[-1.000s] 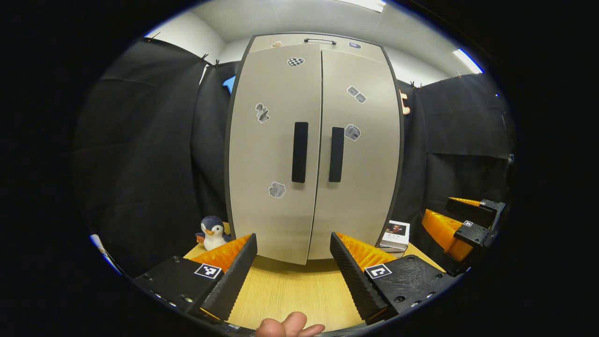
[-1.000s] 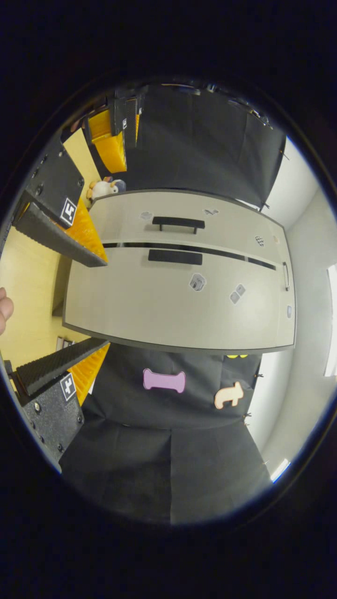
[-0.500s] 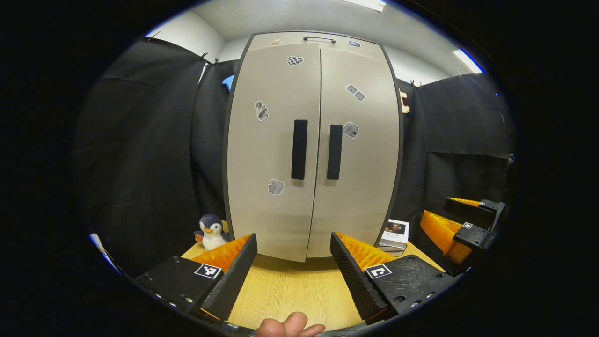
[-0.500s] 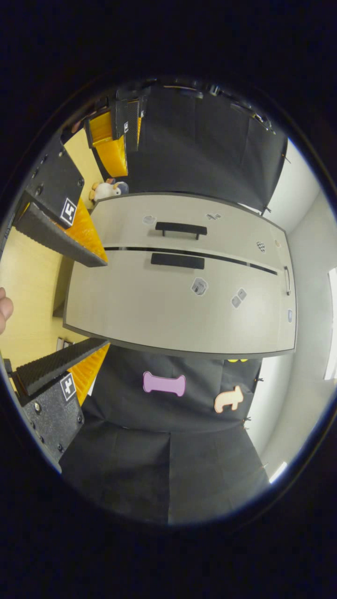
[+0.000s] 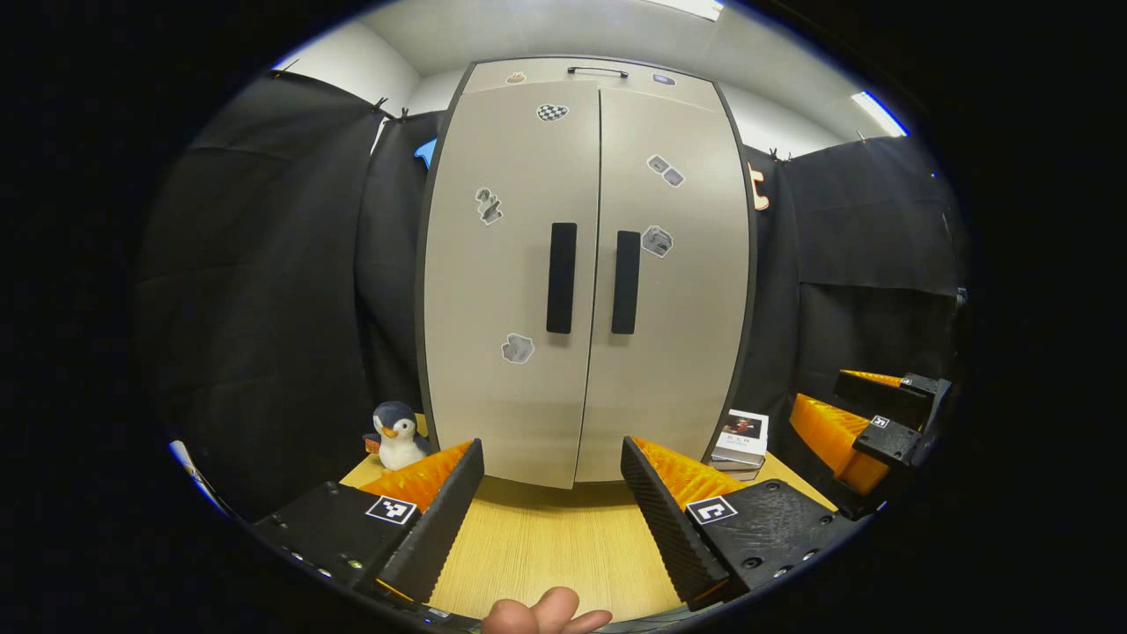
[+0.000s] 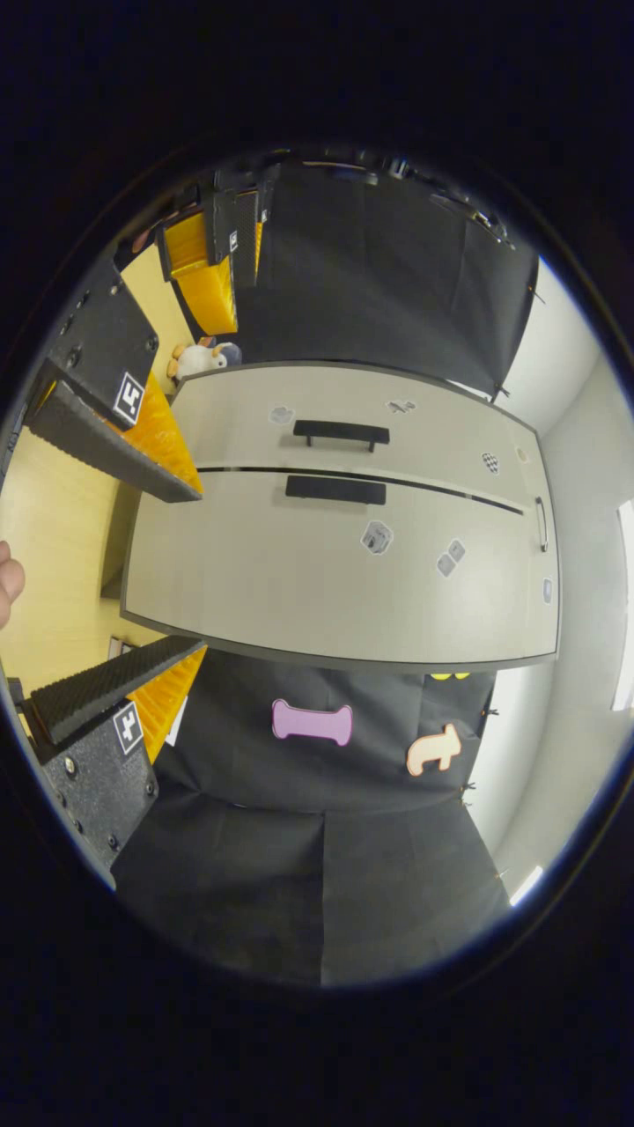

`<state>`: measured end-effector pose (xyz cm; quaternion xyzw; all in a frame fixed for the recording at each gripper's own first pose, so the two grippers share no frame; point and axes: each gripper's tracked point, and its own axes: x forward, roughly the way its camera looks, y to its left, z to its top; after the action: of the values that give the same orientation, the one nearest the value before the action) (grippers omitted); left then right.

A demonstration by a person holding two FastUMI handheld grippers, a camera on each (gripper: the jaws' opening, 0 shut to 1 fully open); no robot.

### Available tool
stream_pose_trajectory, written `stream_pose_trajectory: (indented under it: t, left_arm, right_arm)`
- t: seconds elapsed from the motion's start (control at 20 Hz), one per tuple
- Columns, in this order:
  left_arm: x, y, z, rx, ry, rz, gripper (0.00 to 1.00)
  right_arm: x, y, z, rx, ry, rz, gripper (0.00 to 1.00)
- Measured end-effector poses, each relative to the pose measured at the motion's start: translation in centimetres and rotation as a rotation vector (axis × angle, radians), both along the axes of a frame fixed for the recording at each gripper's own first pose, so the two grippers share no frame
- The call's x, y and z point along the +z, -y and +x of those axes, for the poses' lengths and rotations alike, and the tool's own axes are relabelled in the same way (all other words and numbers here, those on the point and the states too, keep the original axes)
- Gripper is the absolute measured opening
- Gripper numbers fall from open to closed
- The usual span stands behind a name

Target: Grab one shoe with the right hand and put it into the shoe cabinet, grab the other shoe with the left hand and put it into the shoe cabinet; then close the right door with the right hand and the left door with the left hand.

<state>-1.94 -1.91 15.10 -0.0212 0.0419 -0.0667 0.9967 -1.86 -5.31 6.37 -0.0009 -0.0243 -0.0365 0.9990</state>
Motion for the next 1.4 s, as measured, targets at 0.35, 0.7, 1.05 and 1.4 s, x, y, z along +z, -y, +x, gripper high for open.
stream_pose_trajectory:
  t: [0.35,0.7,1.05,1.4]
  left_arm:
    - [-0.24,0.04,-0.05,0.001,-0.004,0.000,0.95]
    - [-0.44,0.20,-0.19,-0.003,-0.011,0.000,0.95]
    - [-0.56,0.25,-0.14,-0.004,-0.013,0.005,0.95]
    - [-0.47,0.36,-0.04,-0.010,-0.011,0.010,0.95]
  right_arm:
    - [-0.26,0.05,-0.05,0.003,-0.006,0.004,0.99]
    - [-0.47,0.20,-0.16,0.001,-0.015,0.009,0.99]
    - [-0.56,0.33,-0.07,0.001,-0.020,0.017,0.99]
    - [-0.29,0.34,0.16,0.003,-0.012,0.019,1.00]
